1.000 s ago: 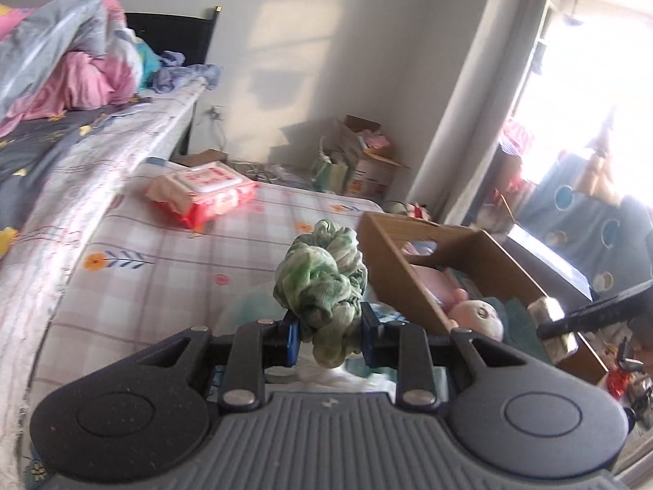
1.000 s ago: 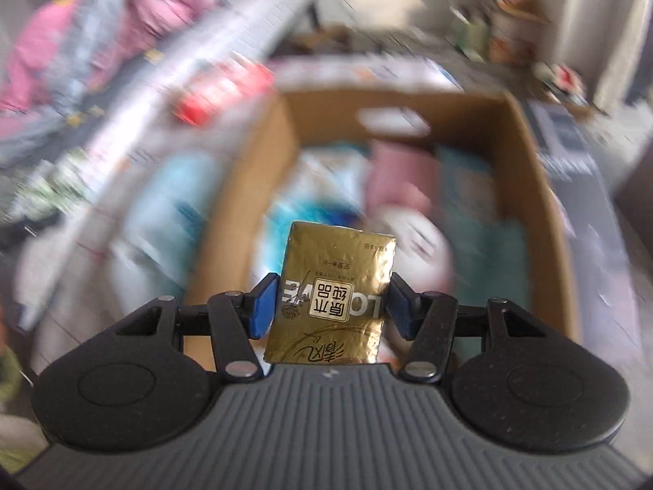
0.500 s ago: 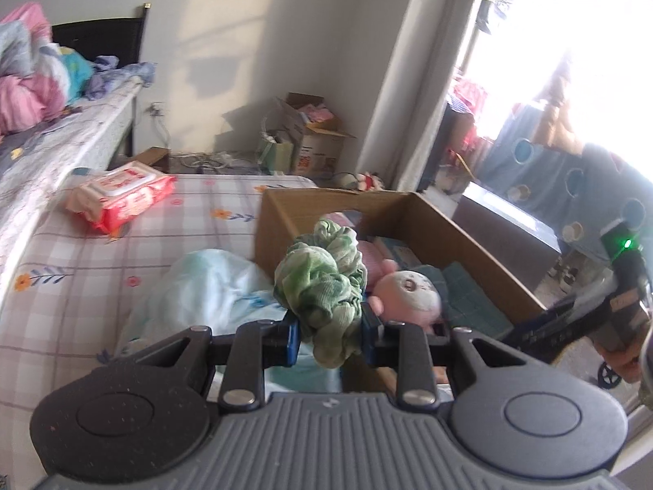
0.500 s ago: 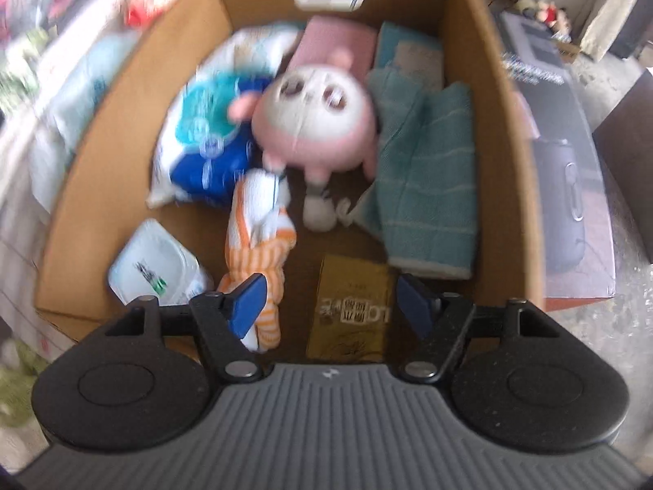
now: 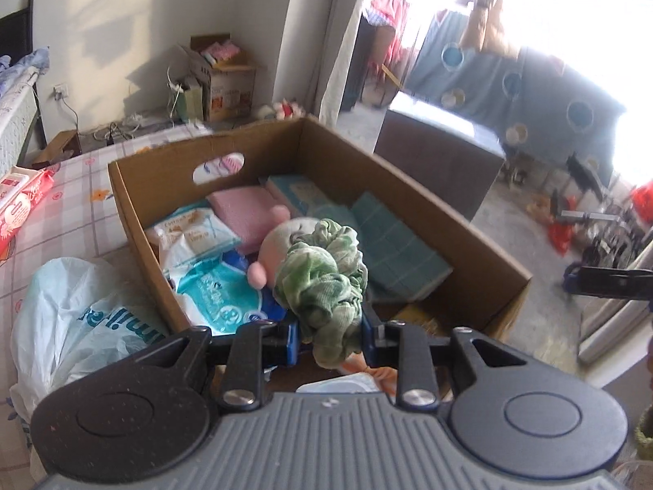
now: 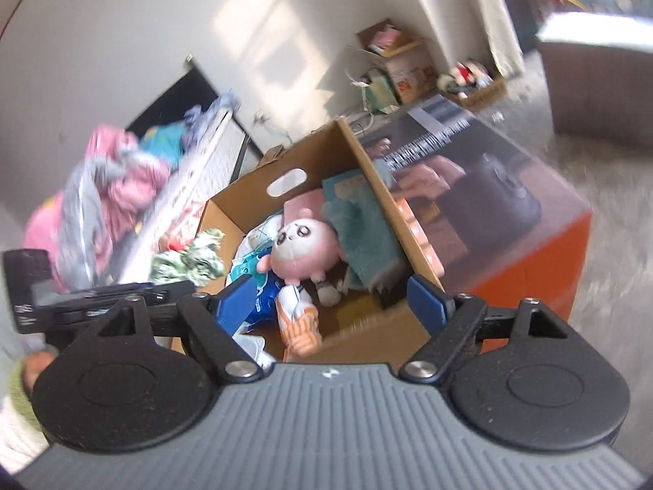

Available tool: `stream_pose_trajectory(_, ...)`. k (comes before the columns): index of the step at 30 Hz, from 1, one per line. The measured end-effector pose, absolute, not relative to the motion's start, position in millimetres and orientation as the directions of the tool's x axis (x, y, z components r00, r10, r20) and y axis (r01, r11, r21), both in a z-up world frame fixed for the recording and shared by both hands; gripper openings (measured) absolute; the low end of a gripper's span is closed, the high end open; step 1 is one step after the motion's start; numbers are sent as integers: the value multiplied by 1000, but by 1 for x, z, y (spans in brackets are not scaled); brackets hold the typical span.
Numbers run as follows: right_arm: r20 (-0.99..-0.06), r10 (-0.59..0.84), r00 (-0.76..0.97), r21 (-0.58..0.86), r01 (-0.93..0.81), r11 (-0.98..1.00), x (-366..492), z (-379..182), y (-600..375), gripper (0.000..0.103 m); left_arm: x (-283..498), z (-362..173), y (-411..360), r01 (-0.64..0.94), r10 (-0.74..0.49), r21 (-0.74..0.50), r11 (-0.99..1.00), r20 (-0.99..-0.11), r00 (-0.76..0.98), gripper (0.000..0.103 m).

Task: Organize soft objects
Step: 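Carry the scrunchie with the left gripper into the box and release it, then carry the gold packet with the right gripper into the box and release it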

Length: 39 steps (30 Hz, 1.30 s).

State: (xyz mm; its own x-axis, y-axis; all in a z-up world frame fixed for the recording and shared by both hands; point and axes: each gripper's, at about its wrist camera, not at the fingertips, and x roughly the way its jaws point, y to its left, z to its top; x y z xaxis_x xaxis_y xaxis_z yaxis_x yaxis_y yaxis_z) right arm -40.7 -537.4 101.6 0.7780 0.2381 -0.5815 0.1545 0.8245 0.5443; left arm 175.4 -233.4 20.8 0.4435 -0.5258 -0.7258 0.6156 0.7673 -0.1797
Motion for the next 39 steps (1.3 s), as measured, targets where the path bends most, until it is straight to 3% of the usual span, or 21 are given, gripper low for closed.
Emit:
stream_pose_trajectory(3, -588, 224, 778, 566, 197, 800, -52, 83, -543, 81, 184, 8, -244, 634, -463, -114, 765, -782, 418, 36)
stream_pose_trajectory(5, -589, 225, 776, 580, 213, 786, -54, 74, -546, 81, 189, -1, -249, 631, -409, -70, 773, -815, 410, 51)
stream_pose_trajectory(8, -583, 239, 776, 600, 214, 771, -55, 64, -547, 81, 190, -5, -245, 608, -377, -36, 793, -813, 444, 51)
stream_pose_trajectory(19, -536, 323, 780, 628, 113, 770, -30, 74, -516, 81, 171, 34, -207, 578, -454, -78, 813, -705, 544, 60)
stream_pose_trajectory(26, -514, 386, 766, 657, 62, 751, -12, 83, -489, 81, 169, 45, -177, 521, -466, -133, 843, -664, 585, 60)
stream_pose_trajectory(31, -490, 477, 730, 696, -2, 718, 9, 89, -466, 81, 155, 49, -147, 473, -453, -151, 868, -628, 632, 70)
stream_pose_trajectory(33, -503, 521, 690, 687, -46, 725, 27, 92, -449, 75, 150, 50, -133, 447, -444, -165, 879, -621, 646, 70)
stream_pose_trajectory(35, -551, 550, 628, 647, -95, 756, 47, 94, -426, 53, 145, 49, -120, 419, -431, -177, 891, -618, 657, 70)
stream_pose_trajectory(39, -682, 569, 459, 561, -170, 810, 90, 82, -383, 30, 141, 46, -95, 362, -406, -203, 910, -614, 676, 71)
